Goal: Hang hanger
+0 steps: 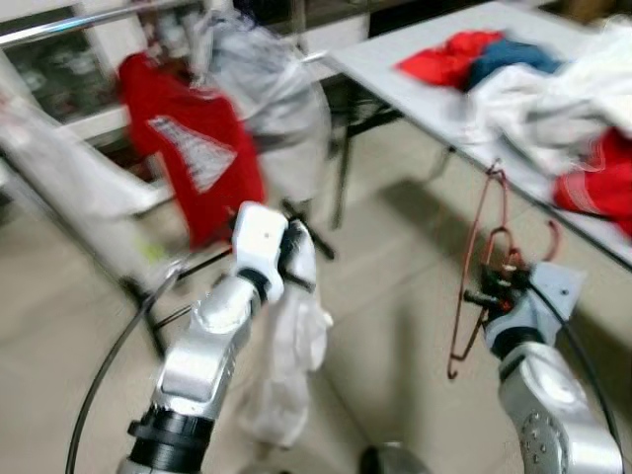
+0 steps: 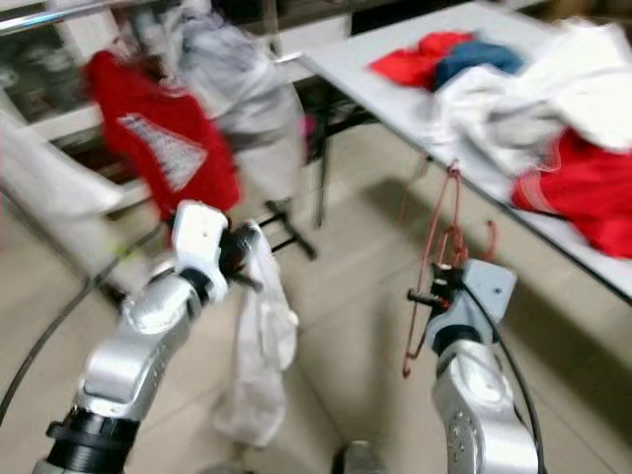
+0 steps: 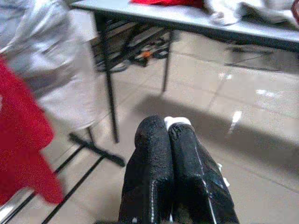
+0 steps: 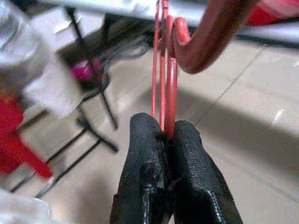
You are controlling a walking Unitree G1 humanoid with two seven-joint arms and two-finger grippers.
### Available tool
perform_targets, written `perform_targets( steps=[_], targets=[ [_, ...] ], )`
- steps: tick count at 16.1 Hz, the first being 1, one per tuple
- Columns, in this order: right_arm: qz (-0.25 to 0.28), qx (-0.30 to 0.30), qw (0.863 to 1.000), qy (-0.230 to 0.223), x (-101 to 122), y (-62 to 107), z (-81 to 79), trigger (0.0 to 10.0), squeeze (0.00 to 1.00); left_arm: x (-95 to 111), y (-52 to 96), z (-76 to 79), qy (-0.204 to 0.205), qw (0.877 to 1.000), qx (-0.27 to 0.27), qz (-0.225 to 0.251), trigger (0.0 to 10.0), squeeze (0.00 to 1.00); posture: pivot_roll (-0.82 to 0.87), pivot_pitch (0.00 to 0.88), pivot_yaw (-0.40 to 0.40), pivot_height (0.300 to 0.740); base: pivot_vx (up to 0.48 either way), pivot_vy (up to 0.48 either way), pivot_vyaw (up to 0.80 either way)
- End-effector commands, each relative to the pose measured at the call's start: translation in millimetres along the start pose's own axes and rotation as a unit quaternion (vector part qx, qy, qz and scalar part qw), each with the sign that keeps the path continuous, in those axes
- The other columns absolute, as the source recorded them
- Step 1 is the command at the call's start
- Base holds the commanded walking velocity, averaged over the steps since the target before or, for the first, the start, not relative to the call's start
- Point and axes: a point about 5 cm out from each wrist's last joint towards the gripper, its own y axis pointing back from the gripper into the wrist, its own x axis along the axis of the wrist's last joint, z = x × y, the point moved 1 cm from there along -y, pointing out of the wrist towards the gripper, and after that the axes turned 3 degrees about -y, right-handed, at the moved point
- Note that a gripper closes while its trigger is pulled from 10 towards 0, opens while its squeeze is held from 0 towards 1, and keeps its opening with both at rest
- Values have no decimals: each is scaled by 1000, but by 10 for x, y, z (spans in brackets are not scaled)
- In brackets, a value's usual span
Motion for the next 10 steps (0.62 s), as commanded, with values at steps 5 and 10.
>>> perform_targets(
  steps=[5, 10],
  targets=[
    [-5, -12, 1000, -14, -11, 21, 0, 10000, 0, 80, 12, -97, -11, 1000, 15, 15, 10000, 0, -12, 68, 74, 740, 0, 0, -788],
    [5, -28, 1000, -13, 42, -21, -16, 10000, 0, 183, -46, -138, -10, 1000, 8, 26, 10000, 0, -11, 79, 73, 740, 0, 0, -785]
  ],
)
